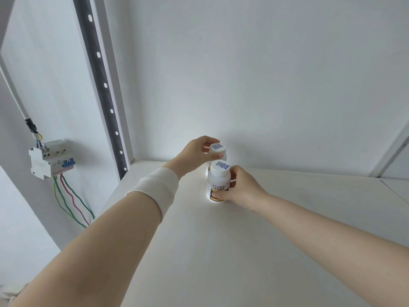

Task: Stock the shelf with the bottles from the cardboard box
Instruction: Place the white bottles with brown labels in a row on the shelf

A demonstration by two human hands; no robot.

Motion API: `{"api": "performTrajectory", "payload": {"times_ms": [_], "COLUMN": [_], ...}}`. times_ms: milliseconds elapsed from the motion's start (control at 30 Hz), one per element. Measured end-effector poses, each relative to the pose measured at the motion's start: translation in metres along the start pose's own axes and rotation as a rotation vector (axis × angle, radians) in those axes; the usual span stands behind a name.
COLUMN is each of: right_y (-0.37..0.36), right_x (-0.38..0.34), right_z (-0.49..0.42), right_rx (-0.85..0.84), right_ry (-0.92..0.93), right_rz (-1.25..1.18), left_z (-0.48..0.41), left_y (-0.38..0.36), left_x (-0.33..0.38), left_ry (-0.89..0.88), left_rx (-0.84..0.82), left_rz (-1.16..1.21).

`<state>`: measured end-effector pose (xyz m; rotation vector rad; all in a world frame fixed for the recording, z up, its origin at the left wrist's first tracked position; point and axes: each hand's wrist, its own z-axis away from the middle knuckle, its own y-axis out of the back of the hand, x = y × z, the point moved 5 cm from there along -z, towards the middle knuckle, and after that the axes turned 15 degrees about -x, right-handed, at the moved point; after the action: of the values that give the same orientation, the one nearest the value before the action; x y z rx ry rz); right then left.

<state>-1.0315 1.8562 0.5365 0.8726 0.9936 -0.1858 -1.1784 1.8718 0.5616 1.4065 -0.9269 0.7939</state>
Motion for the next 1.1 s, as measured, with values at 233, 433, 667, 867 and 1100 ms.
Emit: {"api": "performTrajectory", "payload": {"times_ms": [233,433,667,867,1100], "right_y": [0.018,0.043,0.027,-0.03,-0.123], "right_x": [-0.009,-0.027,-0.061,-0.079,-0.113], "right_z": [0.017,0.065,0.15,0.228,0.29], "right_rx": [-0.027,0.044,0.192,0.208,0.103], "right_ry": [-0.066,-0.089,-0.004,0.15,0.329], "right_rz": [0.076,0.278,0.71,0.939,1.013], "left_z": [0.014,0.063,0.173,0.285,0.411], "left_y": [0.013,0.03,-0.006,-0.047,-0.065], "left_x": [0.005,0.047,0.118,0.138,0.133], "left_ry": [0.116,0.293,0.432,0.568,0.677], "left_rx": [-0.014,0.037,0.138,0.183,0.206], "left_rz": [0.003,-0.61,-1.273,-1.352,-1.462]}}
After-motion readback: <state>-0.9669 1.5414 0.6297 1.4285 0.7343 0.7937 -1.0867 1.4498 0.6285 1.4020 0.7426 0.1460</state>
